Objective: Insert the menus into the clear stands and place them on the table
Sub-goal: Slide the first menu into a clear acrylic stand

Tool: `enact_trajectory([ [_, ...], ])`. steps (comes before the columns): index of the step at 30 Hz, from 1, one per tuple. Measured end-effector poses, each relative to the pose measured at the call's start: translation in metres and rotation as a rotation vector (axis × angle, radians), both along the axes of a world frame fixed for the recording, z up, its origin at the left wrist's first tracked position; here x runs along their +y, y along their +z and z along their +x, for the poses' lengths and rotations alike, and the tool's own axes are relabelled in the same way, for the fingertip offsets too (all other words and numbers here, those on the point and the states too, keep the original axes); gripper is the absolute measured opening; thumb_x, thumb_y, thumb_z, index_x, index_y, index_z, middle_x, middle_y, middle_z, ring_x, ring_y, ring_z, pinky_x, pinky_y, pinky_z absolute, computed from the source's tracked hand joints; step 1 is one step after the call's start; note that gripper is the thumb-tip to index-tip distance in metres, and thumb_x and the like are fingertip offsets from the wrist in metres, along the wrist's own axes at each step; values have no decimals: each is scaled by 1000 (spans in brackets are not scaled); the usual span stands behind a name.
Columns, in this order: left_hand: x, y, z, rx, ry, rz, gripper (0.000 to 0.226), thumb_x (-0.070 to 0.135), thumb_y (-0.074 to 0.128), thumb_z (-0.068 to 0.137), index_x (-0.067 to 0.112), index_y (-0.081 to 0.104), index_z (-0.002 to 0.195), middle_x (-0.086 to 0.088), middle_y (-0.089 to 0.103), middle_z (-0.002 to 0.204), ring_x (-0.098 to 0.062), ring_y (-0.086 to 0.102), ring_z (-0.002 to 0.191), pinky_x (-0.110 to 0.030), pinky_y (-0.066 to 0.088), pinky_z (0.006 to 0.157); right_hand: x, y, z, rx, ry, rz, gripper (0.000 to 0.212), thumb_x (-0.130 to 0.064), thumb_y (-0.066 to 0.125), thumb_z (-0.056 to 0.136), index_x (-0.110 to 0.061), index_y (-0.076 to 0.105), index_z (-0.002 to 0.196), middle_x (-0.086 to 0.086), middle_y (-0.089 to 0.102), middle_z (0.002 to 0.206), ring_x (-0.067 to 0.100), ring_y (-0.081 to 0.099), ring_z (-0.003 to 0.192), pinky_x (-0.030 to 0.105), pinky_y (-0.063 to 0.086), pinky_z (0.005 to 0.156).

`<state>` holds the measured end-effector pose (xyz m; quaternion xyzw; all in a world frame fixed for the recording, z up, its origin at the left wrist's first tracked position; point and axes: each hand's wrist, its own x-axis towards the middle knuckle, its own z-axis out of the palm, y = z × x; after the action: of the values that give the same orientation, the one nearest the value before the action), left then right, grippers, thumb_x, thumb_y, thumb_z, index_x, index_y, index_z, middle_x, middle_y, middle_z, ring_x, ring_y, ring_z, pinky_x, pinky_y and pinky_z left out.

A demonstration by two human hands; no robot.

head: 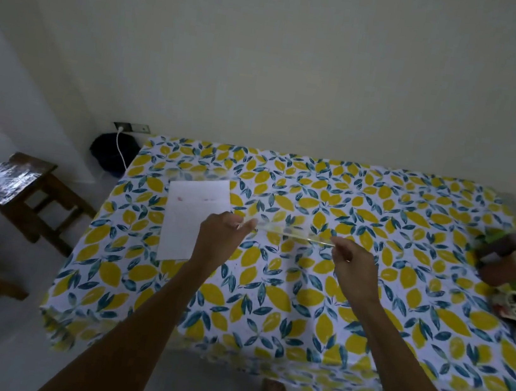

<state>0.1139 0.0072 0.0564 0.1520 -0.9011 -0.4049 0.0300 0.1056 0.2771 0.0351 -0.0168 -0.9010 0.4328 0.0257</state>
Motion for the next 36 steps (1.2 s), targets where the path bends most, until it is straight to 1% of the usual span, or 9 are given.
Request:
enact_trajectory([
  [4,-3,13,-21,56,-30,34,57,52,83,67,18,70,110,-3,65,99,-15,64,95,-31,51,88,2,23,-25,90,-7,-26,28,-29,59,95,-16,66,119,6,70,109,14,57,90,27,45,82],
  [8,-10,14,-64,143,-31,-59,37,31,81,76,14,70,107,-10,63,95,-26,63,91,-36,49,85,0,28,-73,172,-11,-7,25,-34,57,96,-16,69,110,5,68,112,10,57,86,26,46,81],
  [12,-8,15,-108,197,11,-20,28,33,80,77,15,67,95,-5,60,88,-21,57,83,-34,46,74,-4,26,-130,167,-17,30,25,-33,56,97,-11,67,102,10,68,103,15,58,83,28,43,76],
  [14,-7,7,-128,169,42,28,30,39,78,77,17,60,87,-1,65,85,-18,61,80,-32,47,70,-7,16,-155,120,2,56,22,-30,56,96,-10,64,93,9,67,94,17,59,80,26,39,71],
  [17,-10,-10,-152,88,79,74,32,42,77,75,18,61,89,1,73,88,-17,70,83,-41,57,76,-9,-10,-180,61,56,84,22,-28,56,96,-14,54,79,5,63,82,19,62,79,25,36,61],
  [21,-9,-30,-171,54,104,87,28,35,78,77,19,66,96,1,76,98,-14,71,87,-41,59,79,-11,-48,-200,-77,81,61,20,-25,57,96,-8,57,85,13,69,90,29,64,83,31,39,67],
  [25,-6,-42,-179,14,115,86,25,31,79,76,19,65,94,2,76,98,-13,71,86,-42,59,77,-12,-80,-210,-127,114,78,21,-27,56,96,-16,51,79,13,67,82,29,60,72,32,39,63],
  [29,-7,-48,-182,-21,116,95,34,29,80,74,17,68,104,0,76,104,-12,71,87,-43,60,79,-14,-96,-213,-82,121,94,24,-31,52,98,-16,49,79,4,54,68,22,52,61,32,30,51],
  [36,-10,-53,-192,-54,110,50,36,31,81,73,13,68,102,0,76,104,-13,72,88,-41,60,79,-14,-98,-215,-25,137,144,29,-32,48,99,-14,46,76,-1,44,61,16,43,53,21,25,45],
])
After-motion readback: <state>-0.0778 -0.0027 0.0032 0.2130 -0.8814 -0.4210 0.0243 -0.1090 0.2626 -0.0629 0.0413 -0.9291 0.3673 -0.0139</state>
